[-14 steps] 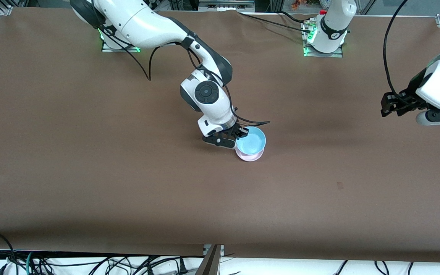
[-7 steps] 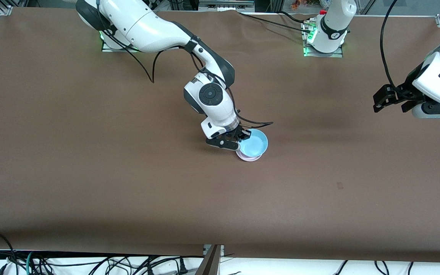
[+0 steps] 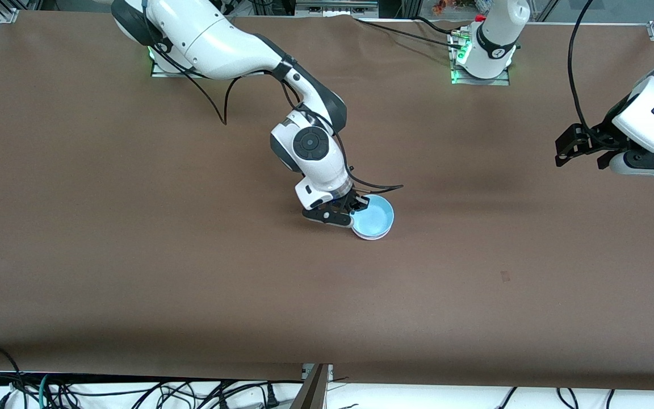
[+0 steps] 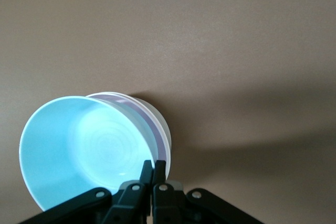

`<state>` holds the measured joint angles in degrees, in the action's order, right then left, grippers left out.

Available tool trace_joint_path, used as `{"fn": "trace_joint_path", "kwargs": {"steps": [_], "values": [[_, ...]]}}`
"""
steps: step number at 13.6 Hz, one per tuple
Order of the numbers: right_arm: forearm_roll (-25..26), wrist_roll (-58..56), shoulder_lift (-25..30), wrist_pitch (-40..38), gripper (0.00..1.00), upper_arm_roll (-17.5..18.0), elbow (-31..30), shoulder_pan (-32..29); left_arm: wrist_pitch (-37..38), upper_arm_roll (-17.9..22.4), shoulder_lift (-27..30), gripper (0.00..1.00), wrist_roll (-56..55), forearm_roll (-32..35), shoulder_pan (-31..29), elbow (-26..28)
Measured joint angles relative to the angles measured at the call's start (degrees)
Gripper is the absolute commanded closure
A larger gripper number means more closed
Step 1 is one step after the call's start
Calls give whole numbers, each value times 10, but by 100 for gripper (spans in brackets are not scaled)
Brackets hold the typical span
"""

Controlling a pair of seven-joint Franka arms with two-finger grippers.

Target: Stack pink and blue bowls on white bowl

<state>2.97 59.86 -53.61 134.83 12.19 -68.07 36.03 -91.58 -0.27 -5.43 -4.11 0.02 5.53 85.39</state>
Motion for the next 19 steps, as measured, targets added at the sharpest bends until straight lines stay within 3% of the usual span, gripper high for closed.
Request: {"fn": "trace_joint_path", "kwargs": {"steps": [5,7,9,13,14,19], "values": [[0,-3,-1,0,100,0,0,0,0,0,0,20,1,-6,0,0],[0,-3,-2,1,85,0,0,0,0,-1,0,20,1,-6,1,0],[0,-3,-5,4,54,-1,0,0,0,0,0,20,1,-6,1,0],[0,-3,-6,4,28,-2,4,-1,0,2,0,17,1,-6,0,0],[0,-3,-6,-5,0,-3,10,-1,0,3,0,17,1,-6,-1,1],[0,-3,40,-62,0,-5,40,-34,0,6,-6,17,1,-6,-12,5]]}}
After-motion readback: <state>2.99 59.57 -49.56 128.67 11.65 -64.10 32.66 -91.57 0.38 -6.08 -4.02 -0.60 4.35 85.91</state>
